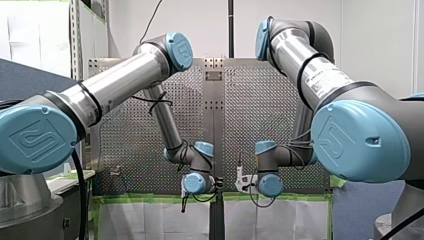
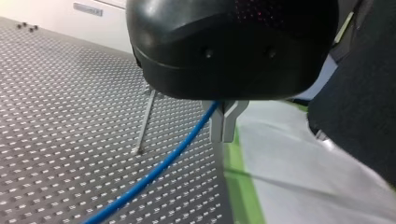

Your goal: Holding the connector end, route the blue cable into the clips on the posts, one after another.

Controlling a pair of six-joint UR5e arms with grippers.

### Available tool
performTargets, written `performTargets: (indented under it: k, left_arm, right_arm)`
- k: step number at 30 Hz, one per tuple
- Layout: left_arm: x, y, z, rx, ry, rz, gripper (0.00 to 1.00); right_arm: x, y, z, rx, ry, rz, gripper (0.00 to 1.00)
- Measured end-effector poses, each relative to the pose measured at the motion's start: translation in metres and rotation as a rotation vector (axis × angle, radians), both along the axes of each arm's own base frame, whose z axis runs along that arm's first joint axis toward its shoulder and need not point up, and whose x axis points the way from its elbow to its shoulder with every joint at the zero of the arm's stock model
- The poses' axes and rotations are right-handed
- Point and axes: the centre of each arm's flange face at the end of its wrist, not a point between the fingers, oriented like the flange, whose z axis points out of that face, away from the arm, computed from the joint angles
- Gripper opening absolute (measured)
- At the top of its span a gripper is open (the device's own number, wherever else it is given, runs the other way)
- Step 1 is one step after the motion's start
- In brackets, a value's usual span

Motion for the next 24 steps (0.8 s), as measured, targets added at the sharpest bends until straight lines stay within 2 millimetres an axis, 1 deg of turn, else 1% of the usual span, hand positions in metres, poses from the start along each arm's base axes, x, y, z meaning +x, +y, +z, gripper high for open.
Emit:
performTargets:
  k: [2,5,13,16,20,24]
  left_arm:
    - [-0.004,-0.003,-0.005,0.002,0.004,-0.004,0.0]
    - [-0.004,-0.011,-0.004,0.005,0.001,0.0,0.0]
    - [-0.002,-0.042,0.01,-0.008,-0.022,0.006,0.0]
    - [-0.003,-0.05,0.014,-0.018,-0.033,0.014,0.0]
    - [-0.006,-0.055,0.016,-0.028,-0.041,0.025,0.0]
    - [-0.009,-0.059,0.017,-0.043,-0.052,0.031,0.0]
  right_arm:
    - [-0.002,-0.001,0.0,0.0,0.002,-0.002,0.0]
    - [-0.006,-0.004,-0.001,-0.003,0.001,-0.005,0.0]
    - [-0.016,-0.011,-0.001,-0.011,-0.005,0.001,0.0]
    - [-0.02,-0.015,-0.001,-0.012,0.003,0.007,0.0]
    - [-0.026,-0.021,-0.001,-0.012,0.0,0.022,0.0]
    - [-0.039,-0.031,-0.002,-0.008,-0.008,0.026,0.0]
